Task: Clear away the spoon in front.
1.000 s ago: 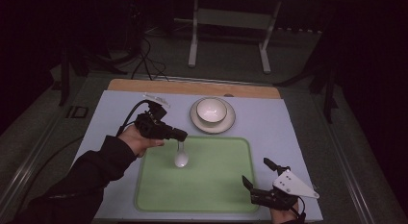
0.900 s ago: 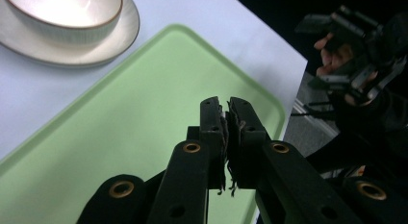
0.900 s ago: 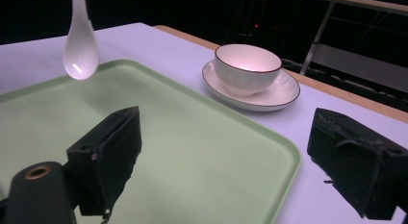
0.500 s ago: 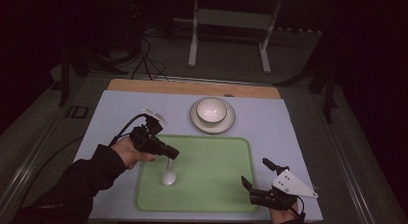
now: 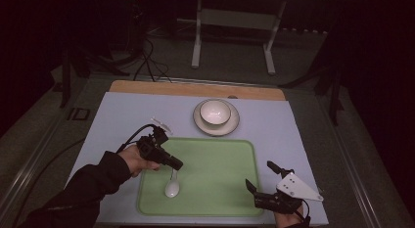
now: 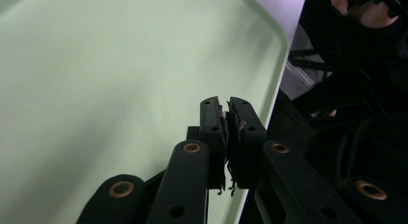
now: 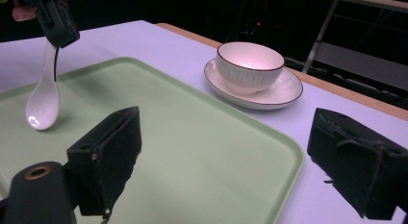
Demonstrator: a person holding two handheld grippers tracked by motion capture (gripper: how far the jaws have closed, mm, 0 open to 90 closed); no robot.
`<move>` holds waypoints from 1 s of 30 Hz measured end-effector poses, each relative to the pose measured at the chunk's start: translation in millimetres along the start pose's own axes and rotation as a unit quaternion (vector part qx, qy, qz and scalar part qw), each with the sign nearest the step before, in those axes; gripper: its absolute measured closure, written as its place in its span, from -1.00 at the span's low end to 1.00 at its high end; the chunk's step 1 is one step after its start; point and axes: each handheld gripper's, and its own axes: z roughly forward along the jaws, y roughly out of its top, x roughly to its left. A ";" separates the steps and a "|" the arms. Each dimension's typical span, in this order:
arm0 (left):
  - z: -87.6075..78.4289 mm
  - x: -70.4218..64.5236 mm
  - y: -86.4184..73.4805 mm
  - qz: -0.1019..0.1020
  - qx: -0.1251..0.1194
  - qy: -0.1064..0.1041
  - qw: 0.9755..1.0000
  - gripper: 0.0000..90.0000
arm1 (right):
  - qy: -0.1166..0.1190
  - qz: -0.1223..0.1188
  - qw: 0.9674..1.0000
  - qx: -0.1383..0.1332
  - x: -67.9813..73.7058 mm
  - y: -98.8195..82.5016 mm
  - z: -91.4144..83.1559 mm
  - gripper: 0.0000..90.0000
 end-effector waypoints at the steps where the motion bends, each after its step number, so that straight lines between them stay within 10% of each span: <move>1: 1.6 2.8 -0.9 0.003 0.003 -0.002 1.000 0.88 | 0.000 0.000 1.000 0.000 0.1 0.0 0.0 -0.74; 30: 17.0 72.9 -28.9 0.018 -0.098 -0.031 0.995 0.65 | 0.011 -0.001 1.000 0.005 1.0 0.1 2.7 -0.74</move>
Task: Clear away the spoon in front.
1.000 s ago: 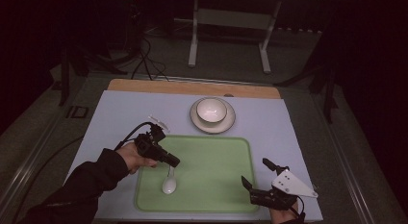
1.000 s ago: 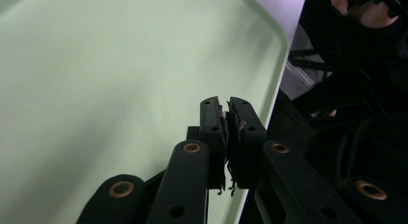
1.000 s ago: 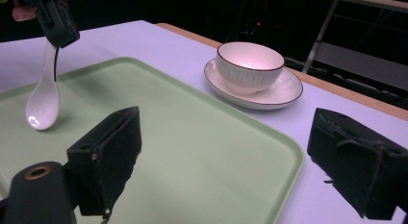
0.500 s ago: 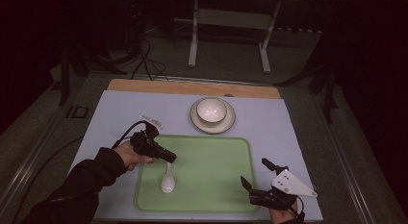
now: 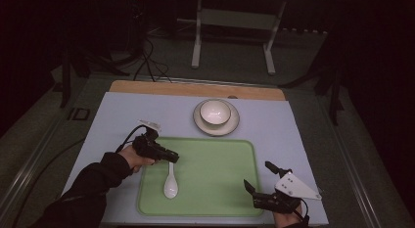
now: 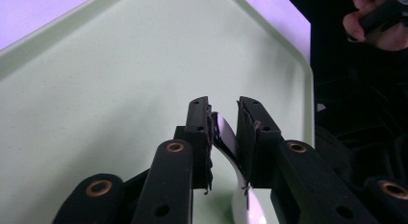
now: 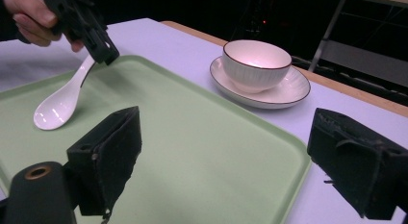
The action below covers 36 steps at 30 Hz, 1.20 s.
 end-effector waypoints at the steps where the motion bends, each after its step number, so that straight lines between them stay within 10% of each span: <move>1: 1.4 2.5 -0.2 0.000 0.000 0.000 1.000 0.64 | 0.001 0.000 1.000 0.000 -0.2 -0.1 0.1 -0.74; 16: 20.3 30.2 -14.2 -0.005 -0.019 0.038 0.999 0.43 | 0.004 0.002 1.000 -0.002 -0.1 0.3 -0.7 -0.72; 36: 14.1 36.6 -19.0 0.014 -0.065 0.112 0.992 0.27 | 0.010 0.004 1.000 0.000 -0.2 -0.3 1.1 -0.72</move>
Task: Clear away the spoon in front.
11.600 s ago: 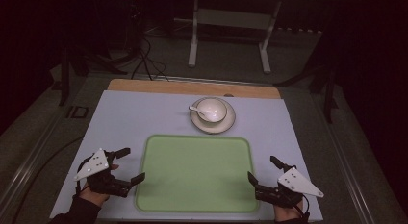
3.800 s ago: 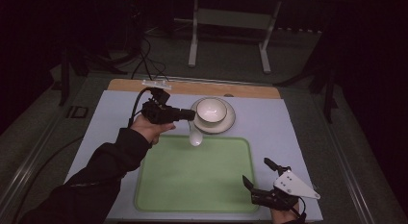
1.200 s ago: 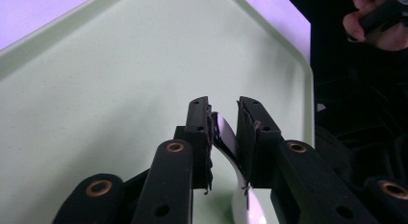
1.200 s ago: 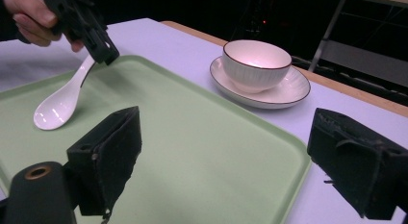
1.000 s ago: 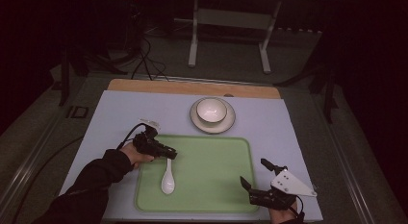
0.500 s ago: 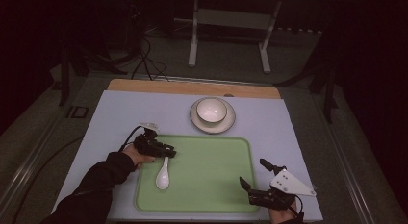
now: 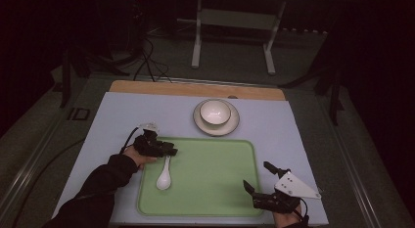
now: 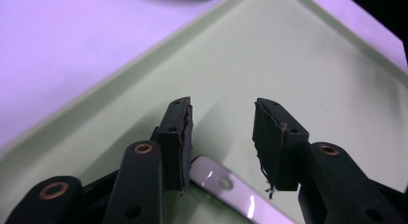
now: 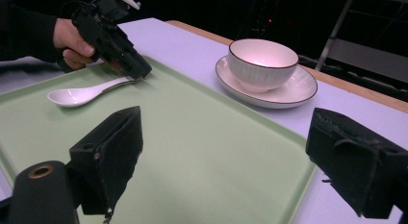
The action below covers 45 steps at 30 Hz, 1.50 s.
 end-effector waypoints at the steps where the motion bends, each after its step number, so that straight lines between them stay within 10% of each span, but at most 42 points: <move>1: -1.6 -0.7 1.3 0.002 -0.002 0.001 1.000 0.27 | 0.000 0.000 1.000 0.000 0.0 0.0 0.0 -0.72; 17: -24.7 -44.8 22.7 0.045 -0.013 -0.024 0.999 0.26 | -0.002 -0.001 1.000 -0.003 -0.9 0.3 -1.5 -0.72; 28: -53.3 -77.1 34.0 0.051 -0.059 -0.018 0.997 -0.63 | -0.002 -0.001 1.000 -0.001 0.4 0.6 -1.1 -0.72; 45: -88.4 -110.7 6.4 0.077 -0.105 0.015 0.991 -0.97 | -0.001 -0.005 1.000 -0.001 1.7 0.8 -0.7 -0.72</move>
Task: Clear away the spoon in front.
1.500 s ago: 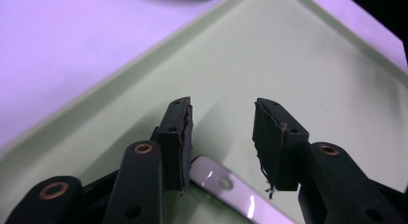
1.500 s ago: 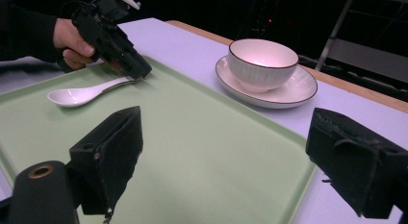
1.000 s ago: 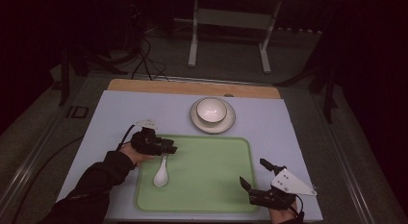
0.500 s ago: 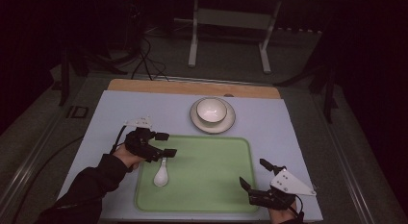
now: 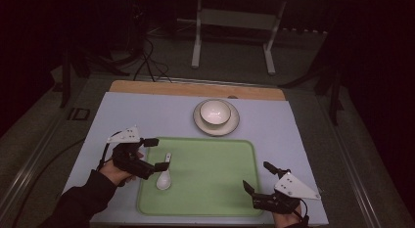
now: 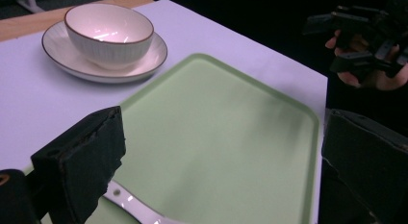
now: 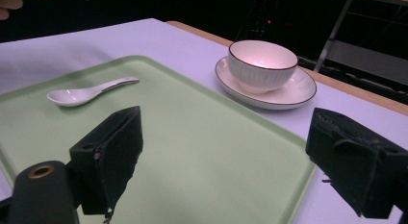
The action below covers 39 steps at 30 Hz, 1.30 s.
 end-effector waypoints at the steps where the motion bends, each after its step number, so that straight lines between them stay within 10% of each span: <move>1: -1.5 -1.9 -1.9 0.002 0.003 0.001 1.000 -0.97 | 0.000 0.000 1.000 -0.001 0.0 0.0 0.0 -0.72; 21: -20.8 -23.9 -50.1 0.002 0.016 0.020 1.000 -0.99 | 0.001 0.001 1.000 0.001 0.4 -0.6 1.1 -0.72; 39: -19.1 -21.6 -76.3 0.014 -0.021 0.089 0.996 -0.98 | 0.002 0.009 1.000 0.004 -3.4 -2.9 1.5 -0.72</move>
